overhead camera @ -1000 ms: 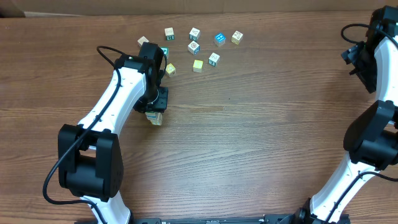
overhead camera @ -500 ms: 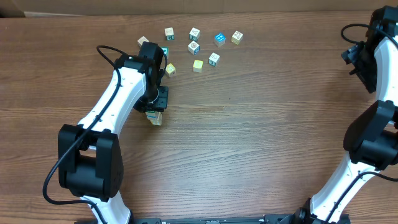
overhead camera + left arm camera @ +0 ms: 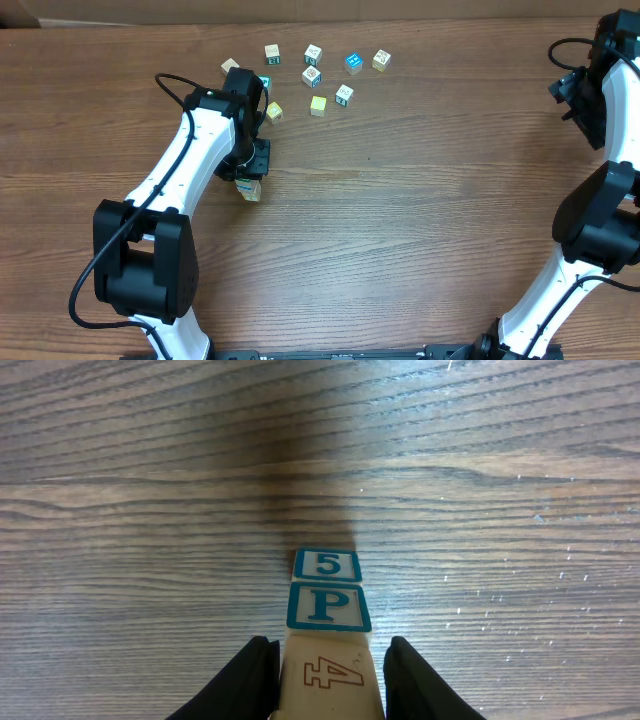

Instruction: Form a tower

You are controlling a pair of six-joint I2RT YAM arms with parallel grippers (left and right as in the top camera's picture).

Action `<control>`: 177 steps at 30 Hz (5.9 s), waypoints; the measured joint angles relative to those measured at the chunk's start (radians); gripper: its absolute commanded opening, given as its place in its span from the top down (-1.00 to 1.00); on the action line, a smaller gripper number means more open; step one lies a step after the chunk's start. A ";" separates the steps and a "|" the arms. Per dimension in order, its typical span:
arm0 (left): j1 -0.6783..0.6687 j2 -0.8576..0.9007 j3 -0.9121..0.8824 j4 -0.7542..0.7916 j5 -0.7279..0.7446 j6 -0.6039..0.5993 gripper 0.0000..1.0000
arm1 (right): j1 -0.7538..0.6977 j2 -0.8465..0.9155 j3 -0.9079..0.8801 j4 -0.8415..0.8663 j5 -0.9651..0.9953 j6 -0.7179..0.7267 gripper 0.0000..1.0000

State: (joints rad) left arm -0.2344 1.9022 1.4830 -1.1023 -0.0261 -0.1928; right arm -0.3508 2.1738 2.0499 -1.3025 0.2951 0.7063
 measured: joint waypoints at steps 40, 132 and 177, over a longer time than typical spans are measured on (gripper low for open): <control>0.000 0.000 0.001 -0.016 -0.031 -0.090 0.41 | 0.000 0.000 0.000 0.000 0.000 0.000 -1.00; -0.002 -0.163 -0.302 0.316 0.014 -0.066 -0.01 | 0.000 0.000 0.000 0.000 0.000 0.000 -1.00; -0.002 -0.163 -0.329 0.347 -0.002 -0.013 0.37 | 0.000 0.000 0.000 0.000 0.000 0.000 -1.00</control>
State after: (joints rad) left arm -0.2363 1.7393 1.1542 -0.7555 -0.0277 -0.2062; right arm -0.3508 2.1738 2.0499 -1.3025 0.2951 0.7067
